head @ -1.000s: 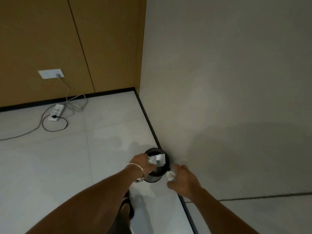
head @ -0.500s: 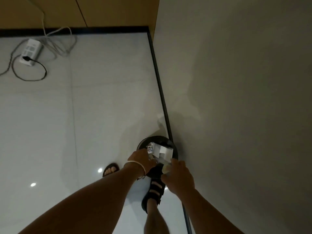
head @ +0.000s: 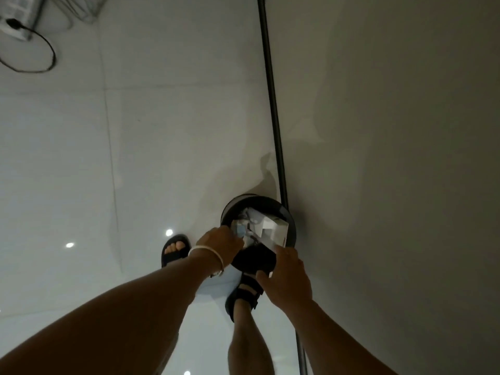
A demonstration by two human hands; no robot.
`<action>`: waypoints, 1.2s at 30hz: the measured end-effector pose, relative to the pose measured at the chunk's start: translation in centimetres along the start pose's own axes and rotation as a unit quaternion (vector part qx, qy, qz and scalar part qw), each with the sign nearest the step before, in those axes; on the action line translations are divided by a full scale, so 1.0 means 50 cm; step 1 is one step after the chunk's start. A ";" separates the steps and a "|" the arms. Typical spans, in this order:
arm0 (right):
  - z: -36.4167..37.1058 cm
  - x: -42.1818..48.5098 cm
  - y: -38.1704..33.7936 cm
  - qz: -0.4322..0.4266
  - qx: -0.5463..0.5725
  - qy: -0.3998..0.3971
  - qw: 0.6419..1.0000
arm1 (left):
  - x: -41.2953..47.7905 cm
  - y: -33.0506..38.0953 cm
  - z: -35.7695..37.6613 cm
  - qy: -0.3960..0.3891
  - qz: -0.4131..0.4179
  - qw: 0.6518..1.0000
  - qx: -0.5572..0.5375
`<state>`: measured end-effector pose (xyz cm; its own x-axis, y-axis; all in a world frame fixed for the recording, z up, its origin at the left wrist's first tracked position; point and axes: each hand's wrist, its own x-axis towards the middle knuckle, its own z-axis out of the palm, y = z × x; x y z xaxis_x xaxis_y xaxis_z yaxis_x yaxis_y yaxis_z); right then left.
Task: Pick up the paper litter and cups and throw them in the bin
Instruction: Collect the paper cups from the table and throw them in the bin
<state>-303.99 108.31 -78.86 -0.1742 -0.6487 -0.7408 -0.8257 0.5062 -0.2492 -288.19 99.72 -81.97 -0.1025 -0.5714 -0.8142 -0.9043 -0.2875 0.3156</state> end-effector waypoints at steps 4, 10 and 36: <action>-0.086 -0.049 -0.058 0.005 -0.019 -0.008 1.000 | -0.087 -0.025 -0.091 0.010 -0.019 0.999 0.037; -0.244 -0.135 -0.241 -0.074 -0.017 0.042 0.996 | -0.215 0.038 -0.314 0.078 0.010 0.996 -0.033; -0.343 -0.700 -0.815 -0.485 -0.304 0.065 0.818 | -1.036 -0.298 -0.523 0.447 -0.161 0.858 -0.195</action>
<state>-273.45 100.66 -32.06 0.6973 -0.6524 -0.2968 -0.7167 -0.6320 -0.2948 -258.59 113.51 -31.78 0.6425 -0.7259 -0.2454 -0.6012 -0.6761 0.4259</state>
